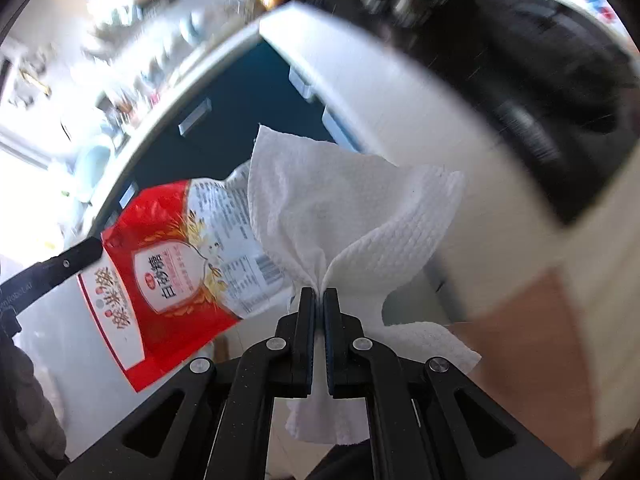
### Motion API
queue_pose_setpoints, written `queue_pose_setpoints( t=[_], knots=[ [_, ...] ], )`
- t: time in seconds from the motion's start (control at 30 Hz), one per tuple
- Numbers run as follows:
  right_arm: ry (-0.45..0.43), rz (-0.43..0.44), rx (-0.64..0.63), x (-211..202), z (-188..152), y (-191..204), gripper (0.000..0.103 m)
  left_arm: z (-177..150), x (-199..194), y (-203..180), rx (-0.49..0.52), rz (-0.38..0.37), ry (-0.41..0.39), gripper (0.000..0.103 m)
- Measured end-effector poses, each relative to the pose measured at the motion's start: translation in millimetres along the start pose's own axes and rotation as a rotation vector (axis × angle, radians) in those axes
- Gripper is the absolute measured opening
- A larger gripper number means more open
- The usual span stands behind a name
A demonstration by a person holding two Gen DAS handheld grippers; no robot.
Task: Collect trash
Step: 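Carry the tissue and sugar bag over the white bin and open both tools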
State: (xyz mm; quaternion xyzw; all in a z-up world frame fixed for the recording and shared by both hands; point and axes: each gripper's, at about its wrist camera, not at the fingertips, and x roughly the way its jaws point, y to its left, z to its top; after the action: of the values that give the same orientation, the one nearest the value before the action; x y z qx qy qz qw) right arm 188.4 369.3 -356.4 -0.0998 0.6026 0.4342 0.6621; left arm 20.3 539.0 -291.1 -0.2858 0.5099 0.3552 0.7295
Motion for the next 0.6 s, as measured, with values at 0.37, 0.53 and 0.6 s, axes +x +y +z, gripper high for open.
queue_pose_setpoints(
  t=[0.37,0.53,0.6],
  knots=[
    [0.284,-0.007,0.066,321,-49,0,0.004,-76,309,122,-0.173,-0.003,0.311,0.0],
    [0.439,0.067,0.093,472,-86,-15,0.004,-110,427,151,-0.192,-0.001,0.419,0.0],
    [0.504,0.089,0.124,529,-103,-24,0.004,-121,467,161,-0.213,-0.014,0.459,0.0]
  ],
)
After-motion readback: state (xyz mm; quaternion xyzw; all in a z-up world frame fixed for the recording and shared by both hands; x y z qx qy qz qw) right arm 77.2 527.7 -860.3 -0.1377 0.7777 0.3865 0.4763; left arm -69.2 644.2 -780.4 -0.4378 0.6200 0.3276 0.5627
